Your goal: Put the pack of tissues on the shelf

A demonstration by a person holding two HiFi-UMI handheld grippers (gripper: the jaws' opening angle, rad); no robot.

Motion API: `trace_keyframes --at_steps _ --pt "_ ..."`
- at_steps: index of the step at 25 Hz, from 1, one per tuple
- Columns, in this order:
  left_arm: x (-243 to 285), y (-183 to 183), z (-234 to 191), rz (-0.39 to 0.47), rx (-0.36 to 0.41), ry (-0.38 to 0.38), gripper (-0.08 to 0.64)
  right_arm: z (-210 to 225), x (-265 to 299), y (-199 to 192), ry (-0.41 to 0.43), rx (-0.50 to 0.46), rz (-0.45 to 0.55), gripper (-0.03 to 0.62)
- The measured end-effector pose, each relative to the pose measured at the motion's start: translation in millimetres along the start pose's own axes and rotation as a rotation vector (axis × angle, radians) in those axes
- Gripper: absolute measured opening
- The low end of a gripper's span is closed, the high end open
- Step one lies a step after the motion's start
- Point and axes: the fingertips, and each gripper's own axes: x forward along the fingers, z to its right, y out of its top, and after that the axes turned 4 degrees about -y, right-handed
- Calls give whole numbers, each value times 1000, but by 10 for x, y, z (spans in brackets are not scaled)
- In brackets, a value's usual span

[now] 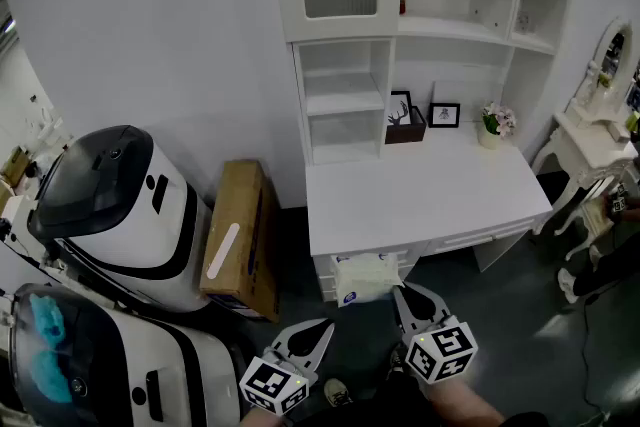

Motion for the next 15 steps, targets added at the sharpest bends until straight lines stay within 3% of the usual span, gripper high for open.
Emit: trace_keyframes --at_steps 15 --pt "2 -22 50 7 -13 -20 3 -9 -30 -60 12 27 6 9"
